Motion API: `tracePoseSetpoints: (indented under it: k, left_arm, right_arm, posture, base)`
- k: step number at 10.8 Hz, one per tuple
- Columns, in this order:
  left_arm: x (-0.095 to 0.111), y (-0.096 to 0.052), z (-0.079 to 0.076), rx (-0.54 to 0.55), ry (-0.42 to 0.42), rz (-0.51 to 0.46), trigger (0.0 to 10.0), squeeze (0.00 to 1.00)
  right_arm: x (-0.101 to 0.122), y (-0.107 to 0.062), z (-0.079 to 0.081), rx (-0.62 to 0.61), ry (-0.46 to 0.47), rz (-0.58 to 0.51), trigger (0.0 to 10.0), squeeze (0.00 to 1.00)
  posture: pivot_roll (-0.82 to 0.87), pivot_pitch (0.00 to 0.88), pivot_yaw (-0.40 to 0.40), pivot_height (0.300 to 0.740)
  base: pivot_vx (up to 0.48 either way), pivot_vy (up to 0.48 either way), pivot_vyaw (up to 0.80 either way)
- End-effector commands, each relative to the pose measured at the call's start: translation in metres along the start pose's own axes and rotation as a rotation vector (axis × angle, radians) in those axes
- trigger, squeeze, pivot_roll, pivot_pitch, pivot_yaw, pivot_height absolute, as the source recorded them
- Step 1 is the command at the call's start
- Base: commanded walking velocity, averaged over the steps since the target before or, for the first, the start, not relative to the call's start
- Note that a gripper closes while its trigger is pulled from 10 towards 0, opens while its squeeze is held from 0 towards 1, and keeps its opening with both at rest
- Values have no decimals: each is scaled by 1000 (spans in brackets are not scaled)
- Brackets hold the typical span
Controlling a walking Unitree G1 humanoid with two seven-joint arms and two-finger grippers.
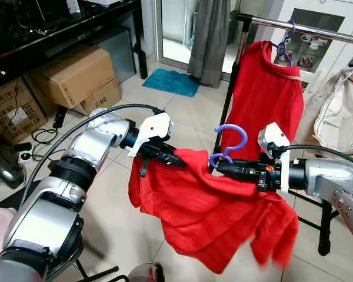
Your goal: Hang hanger
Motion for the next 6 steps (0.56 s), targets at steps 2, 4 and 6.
tracePoseSetpoints:
  k: [2,4,6]
  left_arm:
    - [13,-2,10,28,14,-37,10000,12]
    - [18,-4,12,20,2,-62,10000,1000]
    - [31,-10,21,71,21,-136,10000,0]
  right_arm:
    - [12,-2,9,17,-40,-77,0,0]
    - [13,-4,14,44,-53,-82,0,0]
    - [8,-12,9,16,-57,-59,0,0]
  posture:
    - [-37,0,65,740]
    - [-44,0,67,740]
    - [-59,0,85,740]
  base:
    - [0,0,0]
    - [0,0,0]
    - [0,0,0]
Point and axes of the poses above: a point about 5 cm out from each wrist's last joint towards the gripper, its own y axis pointing out of the wrist towards the gripper, its own x axis along the axis of the wrist's last joint, z = x × y, the point moved 5 cm from there along y, pointing out of the wrist towards the gripper, and after that the axes turned 7 degrees about y, right-handed, at the moved point
